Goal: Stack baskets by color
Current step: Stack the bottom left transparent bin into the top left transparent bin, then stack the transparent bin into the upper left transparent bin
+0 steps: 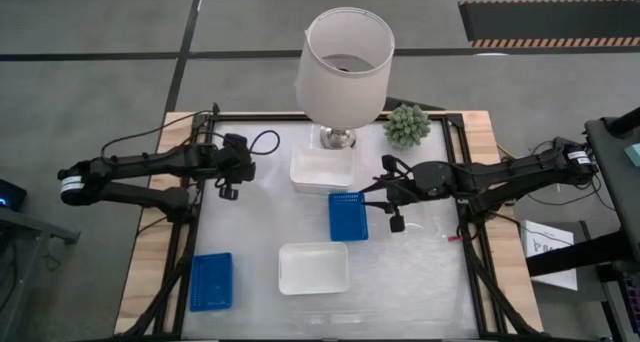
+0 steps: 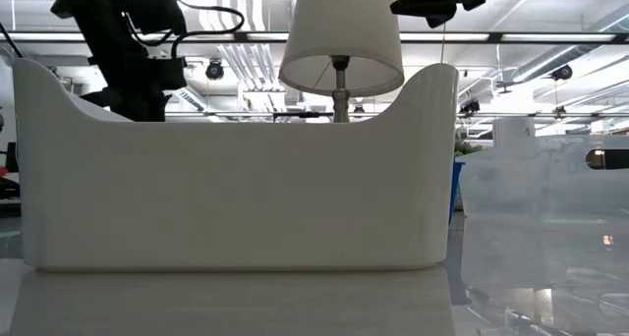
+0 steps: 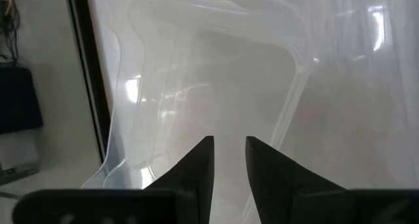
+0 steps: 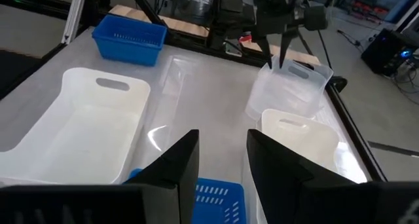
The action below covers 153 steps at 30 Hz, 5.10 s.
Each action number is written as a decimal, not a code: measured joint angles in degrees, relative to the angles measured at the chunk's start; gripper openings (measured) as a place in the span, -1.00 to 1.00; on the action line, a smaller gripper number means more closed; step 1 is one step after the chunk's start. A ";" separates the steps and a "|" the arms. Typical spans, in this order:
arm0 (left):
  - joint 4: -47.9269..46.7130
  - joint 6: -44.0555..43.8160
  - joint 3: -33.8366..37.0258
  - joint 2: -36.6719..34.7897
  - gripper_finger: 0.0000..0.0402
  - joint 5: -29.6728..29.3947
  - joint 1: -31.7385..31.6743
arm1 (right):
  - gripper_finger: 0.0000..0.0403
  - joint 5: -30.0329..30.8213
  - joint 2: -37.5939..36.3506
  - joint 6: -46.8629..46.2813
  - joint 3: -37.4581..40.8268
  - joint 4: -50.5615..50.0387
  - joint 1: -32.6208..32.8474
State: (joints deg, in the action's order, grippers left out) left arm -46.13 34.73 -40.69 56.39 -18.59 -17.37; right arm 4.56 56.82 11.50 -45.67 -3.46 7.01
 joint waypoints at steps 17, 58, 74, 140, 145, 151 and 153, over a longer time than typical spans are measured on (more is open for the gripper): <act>20.67 -28.38 1.95 -4.16 -0.64 0.92 7.55 | -0.40 0.02 12.44 -18.16 -0.14 3.16 0.00; 29.66 -28.09 4.72 -3.94 -0.64 0.77 16.37 | -0.14 -3.28 24.38 -72.06 -25.19 -64.42 2.86; 29.72 -27.77 4.70 -3.97 -0.64 0.77 16.37 | -0.19 3.13 37.21 -75.14 -22.99 -62.00 2.84; 51.37 -14.90 13.18 -39.94 -0.64 -15.92 16.38 | -0.96 10.27 63.76 -22.62 -87.82 -60.52 -3.04; 49.53 -14.87 14.71 -44.16 -0.64 -15.55 16.38 | -0.96 10.10 66.74 -20.04 -88.04 -53.18 -4.97; 50.58 -14.91 15.77 -48.69 -0.64 -14.47 16.36 | -0.96 12.91 67.30 -16.51 -87.67 -42.98 -5.97; 50.23 -14.90 16.13 -49.66 -0.64 -14.29 16.38 | -0.96 13.70 67.32 -14.64 -87.30 -39.35 -6.00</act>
State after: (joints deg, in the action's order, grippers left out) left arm 4.10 19.83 -24.55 6.73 -32.88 -0.99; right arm 18.26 124.14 -3.14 -132.97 -42.81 1.00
